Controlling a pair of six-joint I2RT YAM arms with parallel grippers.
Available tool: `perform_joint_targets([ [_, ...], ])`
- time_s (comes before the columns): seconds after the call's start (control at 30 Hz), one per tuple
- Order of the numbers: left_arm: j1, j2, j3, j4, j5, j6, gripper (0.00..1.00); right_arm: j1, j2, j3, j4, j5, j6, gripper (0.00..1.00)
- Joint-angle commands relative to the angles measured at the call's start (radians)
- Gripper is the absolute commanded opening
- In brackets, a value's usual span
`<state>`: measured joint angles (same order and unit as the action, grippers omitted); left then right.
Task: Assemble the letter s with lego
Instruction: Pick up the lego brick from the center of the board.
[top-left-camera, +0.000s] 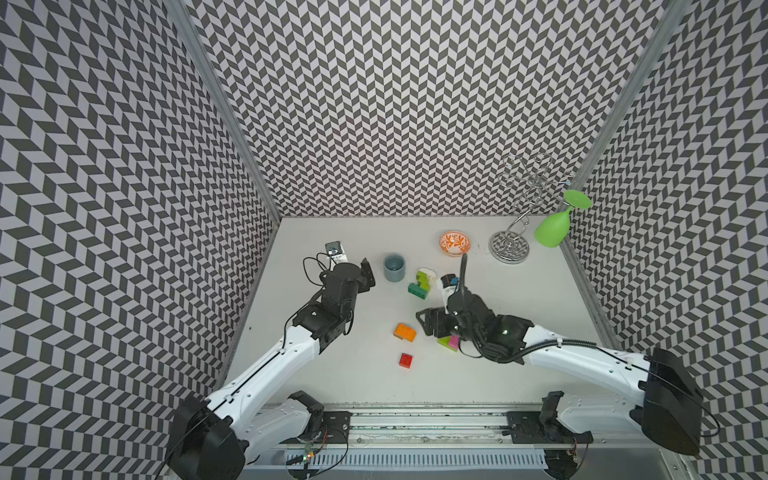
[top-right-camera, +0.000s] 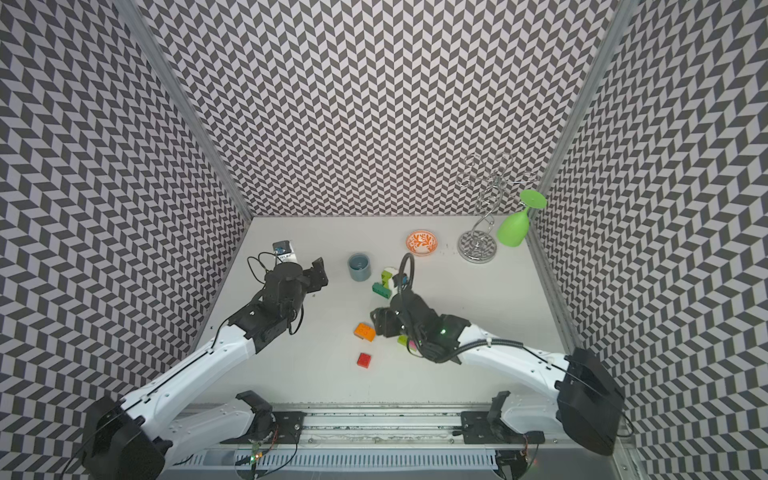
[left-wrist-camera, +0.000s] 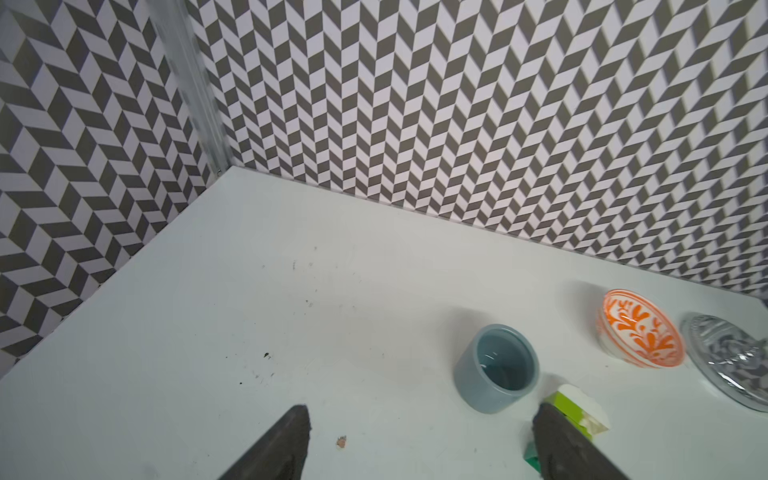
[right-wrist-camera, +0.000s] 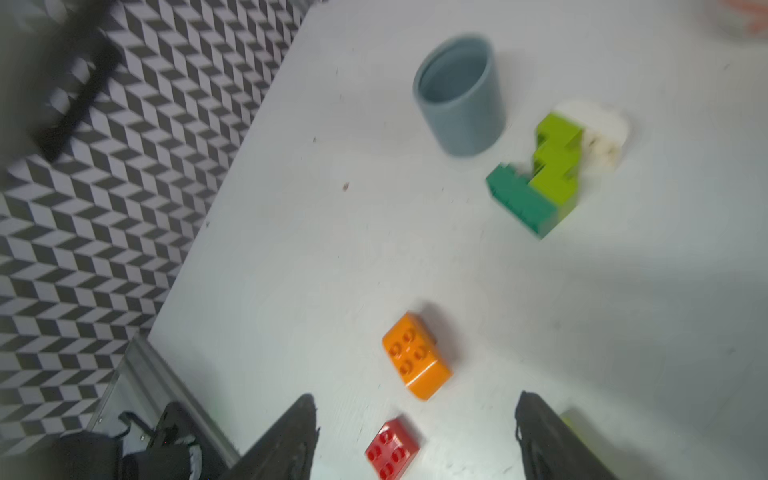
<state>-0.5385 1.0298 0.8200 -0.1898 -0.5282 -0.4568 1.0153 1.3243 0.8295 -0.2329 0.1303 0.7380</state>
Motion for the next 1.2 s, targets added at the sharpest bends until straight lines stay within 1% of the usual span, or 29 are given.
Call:
perform_joint_targets([
  [0.0,0.008,-0.078,0.031,-0.235,-0.012,-0.042,0.84,0.1,0.098,0.039,-0.111,0.051,0.303,0.72],
  [0.07,0.02,-0.111,0.026,-0.28,-0.007,-0.036,0.84,0.152,0.164,0.066,-0.125,0.03,0.364,0.72],
  [0.13,0.053,-0.143,0.014,-0.31,0.019,-0.027,0.84,0.185,0.218,0.093,-0.139,0.023,0.404,0.72],
  [0.33,0.179,-0.265,-0.084,-0.286,0.083,0.019,0.85,0.203,0.331,0.176,-0.202,0.05,0.448,0.71],
  [0.43,0.188,-0.298,-0.112,-0.263,0.097,0.022,0.86,0.203,0.377,0.219,-0.237,0.069,0.447,0.71],
  [0.63,0.212,-0.29,-0.117,-0.254,0.146,0.023,0.86,0.203,0.475,0.307,-0.293,0.084,0.437,0.68],
  [0.7,0.224,-0.292,-0.119,-0.25,0.161,0.024,0.85,0.203,0.508,0.351,-0.35,0.118,0.434,0.66],
  [0.8,0.232,-0.296,-0.126,-0.243,0.183,0.025,0.86,0.204,0.525,0.427,-0.437,0.193,0.387,0.64],
  [0.87,0.236,-0.296,-0.128,-0.243,0.189,0.026,0.86,0.206,0.519,0.47,-0.46,0.219,0.282,0.61],
  [0.93,0.239,-0.297,-0.127,-0.241,0.191,0.027,0.86,0.212,0.514,0.52,-0.481,0.216,0.113,0.6],
  [0.97,0.242,-0.297,-0.127,-0.24,0.195,0.027,0.86,0.221,0.508,0.543,-0.508,0.243,0.05,0.61],
  [1.0,0.242,-0.298,-0.128,-0.24,0.194,0.027,0.86,0.23,0.497,0.556,-0.516,0.264,-0.013,0.63],
  [1.1,0.245,-0.301,-0.129,-0.237,0.201,0.027,0.87,0.228,0.471,0.569,-0.506,0.272,-0.244,0.7],
  [1.17,0.25,-0.302,-0.131,-0.235,0.209,0.027,0.87,0.217,0.487,0.594,-0.524,0.287,-0.413,0.78],
])
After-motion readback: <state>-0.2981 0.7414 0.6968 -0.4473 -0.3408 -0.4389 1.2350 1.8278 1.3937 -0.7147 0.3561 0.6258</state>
